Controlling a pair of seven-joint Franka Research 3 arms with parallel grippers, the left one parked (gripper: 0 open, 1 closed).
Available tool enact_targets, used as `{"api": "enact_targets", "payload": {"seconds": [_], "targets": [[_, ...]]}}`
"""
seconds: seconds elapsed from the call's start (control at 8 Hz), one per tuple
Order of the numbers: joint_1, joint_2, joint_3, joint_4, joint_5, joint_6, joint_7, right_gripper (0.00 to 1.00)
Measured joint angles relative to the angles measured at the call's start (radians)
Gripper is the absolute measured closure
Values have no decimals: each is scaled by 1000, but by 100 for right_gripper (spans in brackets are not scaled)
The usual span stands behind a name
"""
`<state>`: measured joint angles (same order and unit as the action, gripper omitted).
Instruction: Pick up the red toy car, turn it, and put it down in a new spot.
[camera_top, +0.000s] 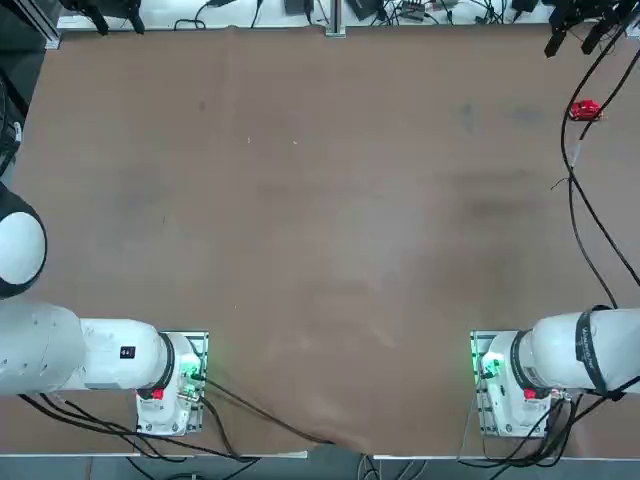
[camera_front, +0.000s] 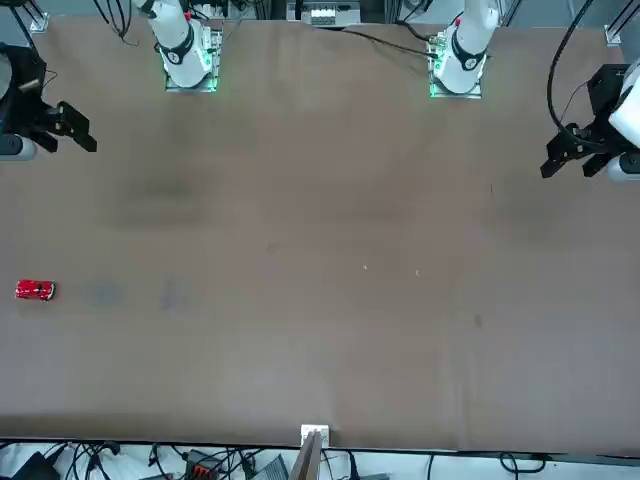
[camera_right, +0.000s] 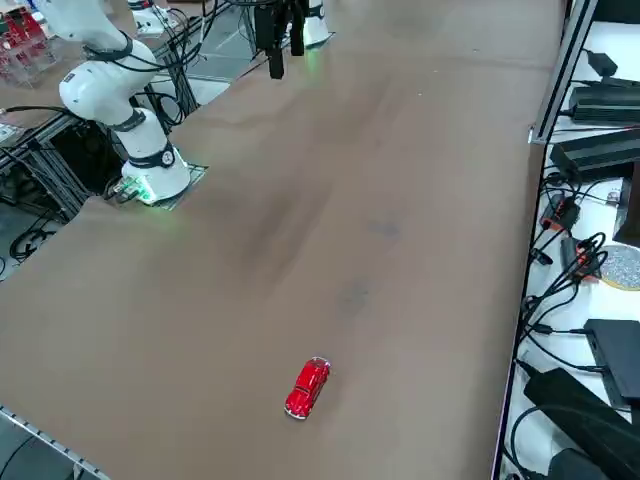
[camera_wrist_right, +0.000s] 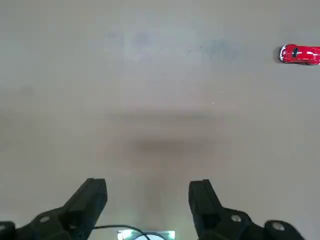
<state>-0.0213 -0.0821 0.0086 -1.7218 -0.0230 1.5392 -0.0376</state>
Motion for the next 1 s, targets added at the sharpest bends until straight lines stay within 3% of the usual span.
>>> {"api": "enact_targets", "payload": {"seconds": [1.0], "targets": [[36,4,-2,32,0,-39,0,0]]}}
